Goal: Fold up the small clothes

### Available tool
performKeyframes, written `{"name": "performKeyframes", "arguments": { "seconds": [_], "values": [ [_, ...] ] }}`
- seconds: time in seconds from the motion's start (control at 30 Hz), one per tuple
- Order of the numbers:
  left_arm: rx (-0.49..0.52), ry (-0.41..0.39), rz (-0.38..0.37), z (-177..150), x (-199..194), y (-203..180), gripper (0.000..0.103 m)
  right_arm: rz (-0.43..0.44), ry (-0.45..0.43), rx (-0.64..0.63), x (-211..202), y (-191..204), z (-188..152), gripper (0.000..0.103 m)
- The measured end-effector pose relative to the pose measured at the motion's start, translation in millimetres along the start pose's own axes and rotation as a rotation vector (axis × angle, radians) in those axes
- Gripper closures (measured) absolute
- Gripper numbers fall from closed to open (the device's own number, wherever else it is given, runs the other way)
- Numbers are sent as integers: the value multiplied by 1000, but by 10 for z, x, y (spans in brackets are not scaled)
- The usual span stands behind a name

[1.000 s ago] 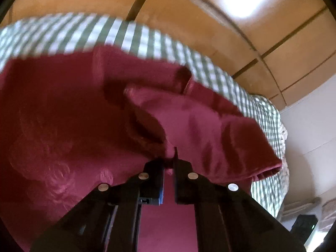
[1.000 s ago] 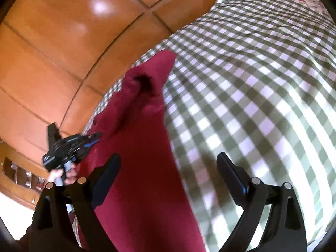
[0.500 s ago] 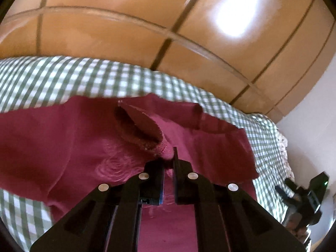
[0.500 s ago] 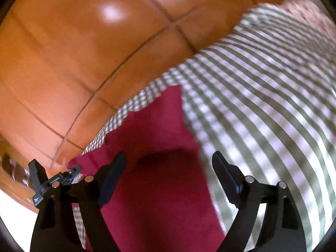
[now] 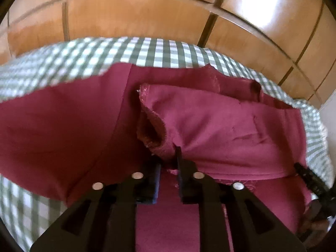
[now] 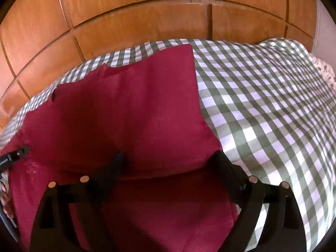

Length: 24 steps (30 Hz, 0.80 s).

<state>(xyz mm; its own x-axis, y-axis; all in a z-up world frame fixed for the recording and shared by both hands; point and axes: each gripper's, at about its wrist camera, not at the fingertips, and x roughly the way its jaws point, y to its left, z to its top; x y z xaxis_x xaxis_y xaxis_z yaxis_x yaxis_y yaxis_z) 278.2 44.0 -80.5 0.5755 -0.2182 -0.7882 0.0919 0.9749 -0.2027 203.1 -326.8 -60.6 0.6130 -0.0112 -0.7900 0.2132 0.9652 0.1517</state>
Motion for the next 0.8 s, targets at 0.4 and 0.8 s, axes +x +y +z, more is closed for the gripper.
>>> {"name": "performKeyframes", "arguments": {
  "seconds": [0.4,0.8],
  "values": [
    [-271,-110,133,-579,-843,878,20,-41,-43,-18,-378,119,-83,4],
    [-763,-191,141,-1111,-1583,2615,55,58,19,-237,-704,645,-1007,2]
  ]
}}
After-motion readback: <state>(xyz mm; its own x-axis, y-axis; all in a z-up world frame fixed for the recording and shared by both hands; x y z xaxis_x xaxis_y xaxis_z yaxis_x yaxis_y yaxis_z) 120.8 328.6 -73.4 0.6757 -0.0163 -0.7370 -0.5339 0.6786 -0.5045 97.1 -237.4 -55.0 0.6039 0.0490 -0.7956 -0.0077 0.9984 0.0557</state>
